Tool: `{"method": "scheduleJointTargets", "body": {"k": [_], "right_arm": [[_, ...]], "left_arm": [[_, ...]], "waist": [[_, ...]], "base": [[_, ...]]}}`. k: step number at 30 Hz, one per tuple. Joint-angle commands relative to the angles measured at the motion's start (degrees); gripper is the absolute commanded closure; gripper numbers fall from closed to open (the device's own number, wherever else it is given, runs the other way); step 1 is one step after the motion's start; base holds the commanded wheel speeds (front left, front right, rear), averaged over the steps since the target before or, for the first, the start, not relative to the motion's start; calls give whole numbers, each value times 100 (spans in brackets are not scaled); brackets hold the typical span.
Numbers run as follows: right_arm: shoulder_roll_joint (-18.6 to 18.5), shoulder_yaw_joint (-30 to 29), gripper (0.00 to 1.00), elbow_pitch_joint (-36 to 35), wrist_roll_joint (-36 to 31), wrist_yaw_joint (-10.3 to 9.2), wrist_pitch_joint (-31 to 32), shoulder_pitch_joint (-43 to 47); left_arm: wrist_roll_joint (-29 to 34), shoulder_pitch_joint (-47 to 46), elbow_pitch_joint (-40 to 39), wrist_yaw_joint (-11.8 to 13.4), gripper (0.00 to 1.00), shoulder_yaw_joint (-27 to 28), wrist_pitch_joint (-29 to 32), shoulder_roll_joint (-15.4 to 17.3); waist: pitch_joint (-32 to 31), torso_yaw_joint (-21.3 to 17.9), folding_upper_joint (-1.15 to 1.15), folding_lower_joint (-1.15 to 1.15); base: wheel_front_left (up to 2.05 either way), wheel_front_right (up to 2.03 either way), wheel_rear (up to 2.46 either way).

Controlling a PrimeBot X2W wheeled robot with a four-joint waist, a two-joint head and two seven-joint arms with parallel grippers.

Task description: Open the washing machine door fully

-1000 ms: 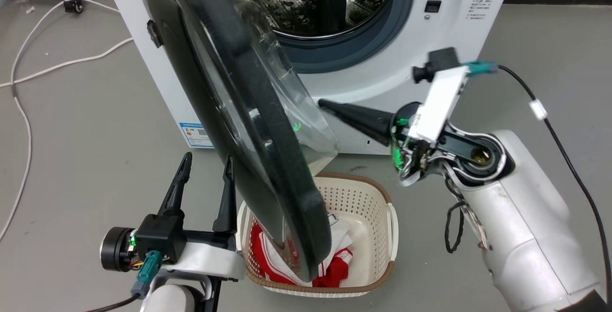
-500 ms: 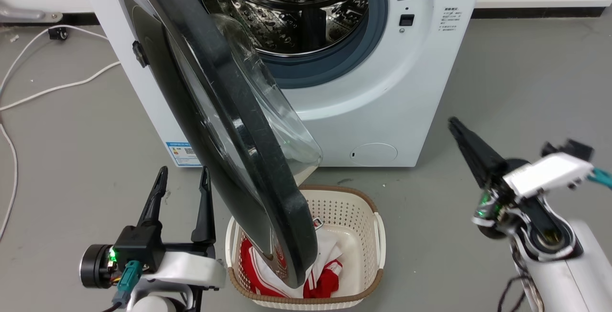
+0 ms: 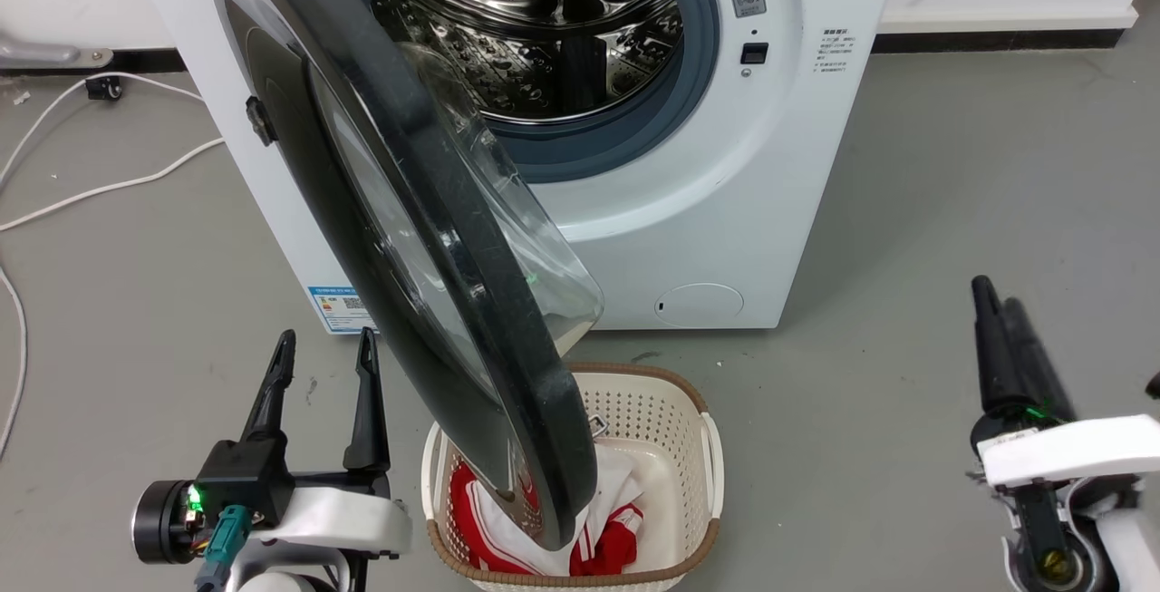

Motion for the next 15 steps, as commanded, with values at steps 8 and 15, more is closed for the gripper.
{"method": "scheduleJointTargets", "body": {"k": [8, 15], "right_arm": [[170, -787, 0, -699, -3931, -1, -406, 171], [763, -932, 0, -1689, -5661, -2, -97, 724]], "left_arm": [[27, 21, -100, 33, 0, 84, -15, -2], [93, 4, -114, -21, 0, 125, -15, -3]], "waist": [[-3, -18, 0, 0], [-17, -3, 0, 0]], "base": [[0, 0, 0], [0, 0, 0]]}}
